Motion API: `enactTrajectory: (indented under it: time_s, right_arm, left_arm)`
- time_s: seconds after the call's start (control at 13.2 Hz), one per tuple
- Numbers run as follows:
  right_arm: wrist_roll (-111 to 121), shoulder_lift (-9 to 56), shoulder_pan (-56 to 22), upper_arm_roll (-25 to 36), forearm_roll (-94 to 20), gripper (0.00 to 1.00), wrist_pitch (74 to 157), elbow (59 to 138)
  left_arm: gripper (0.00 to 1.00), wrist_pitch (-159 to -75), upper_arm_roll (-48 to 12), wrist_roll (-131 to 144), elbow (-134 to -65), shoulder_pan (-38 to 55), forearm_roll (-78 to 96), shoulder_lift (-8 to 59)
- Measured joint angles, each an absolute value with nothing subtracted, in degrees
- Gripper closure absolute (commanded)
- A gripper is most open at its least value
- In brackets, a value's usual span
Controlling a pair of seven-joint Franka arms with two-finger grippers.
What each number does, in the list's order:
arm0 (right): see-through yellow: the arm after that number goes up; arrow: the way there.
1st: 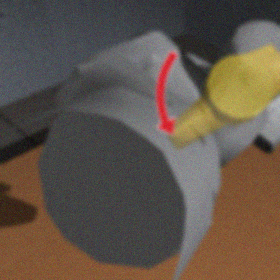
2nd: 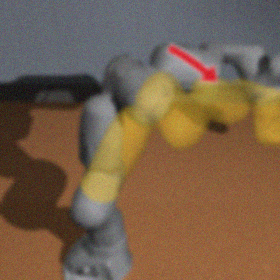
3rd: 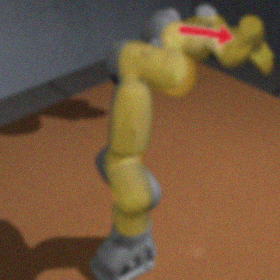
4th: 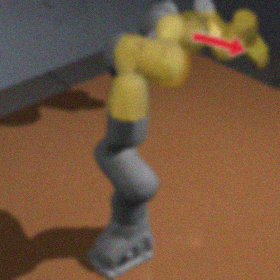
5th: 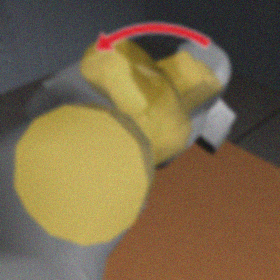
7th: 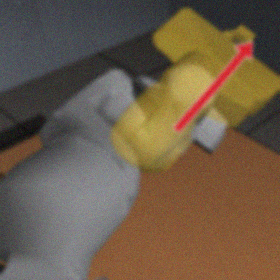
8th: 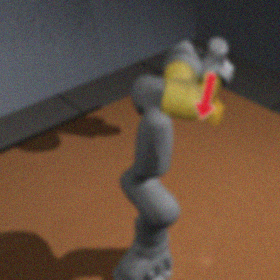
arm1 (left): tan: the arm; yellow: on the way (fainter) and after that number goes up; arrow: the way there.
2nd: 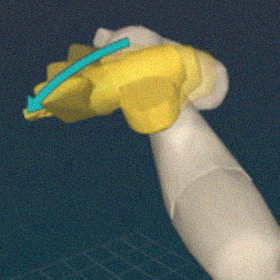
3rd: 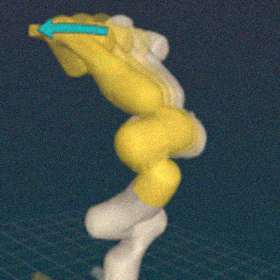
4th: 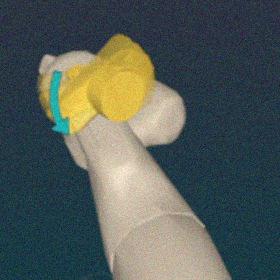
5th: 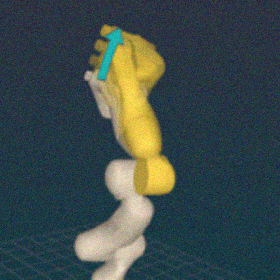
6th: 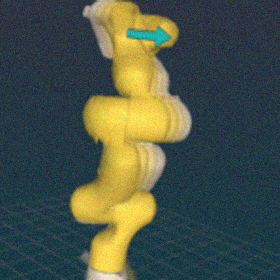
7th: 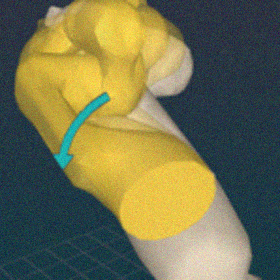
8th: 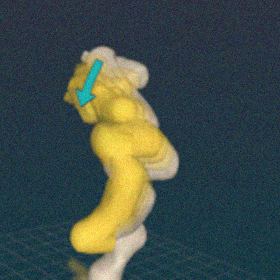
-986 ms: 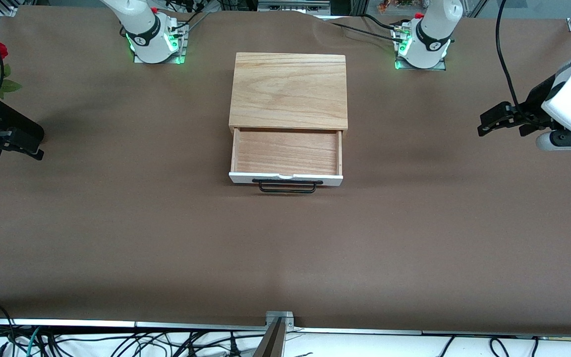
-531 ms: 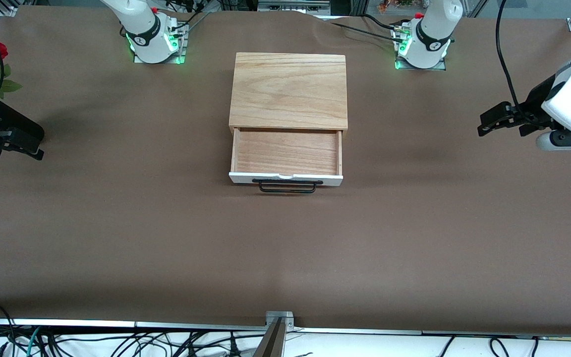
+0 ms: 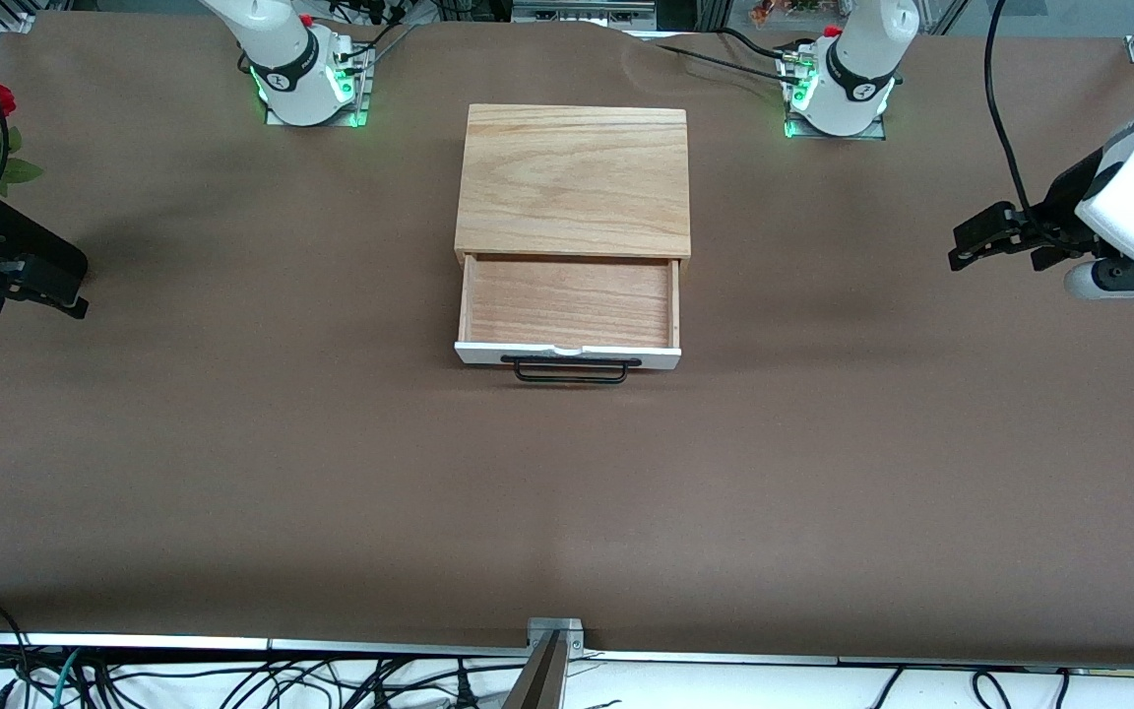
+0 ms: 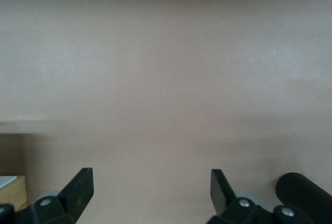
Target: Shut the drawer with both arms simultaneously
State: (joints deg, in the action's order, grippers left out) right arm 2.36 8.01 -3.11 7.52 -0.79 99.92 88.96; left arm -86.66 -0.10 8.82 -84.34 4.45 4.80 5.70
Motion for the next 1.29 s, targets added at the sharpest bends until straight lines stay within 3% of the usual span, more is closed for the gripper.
enactTrajectory:
  time_s: [0.53,0.99,1.29]
  right_arm:
    - [2.25,11.96,-4.23,6.65,-4.86,0.00,101.32,89.07]
    - [1.71,22.84,-17.05,5.98,-9.10,0.00,113.72,89.14]
    - [1.39,28.21,-23.47,5.97,-18.44,0.00,122.13,88.85]
  left_arm:
    - [0.00,-86.62,-0.12,8.81,-84.62,4.51,4.83,5.78]
    - [0.00,-86.78,-0.94,8.78,-85.09,6.47,5.92,8.68]
    - [0.00,-90.28,-1.75,8.86,-82.48,11.62,11.56,17.01]
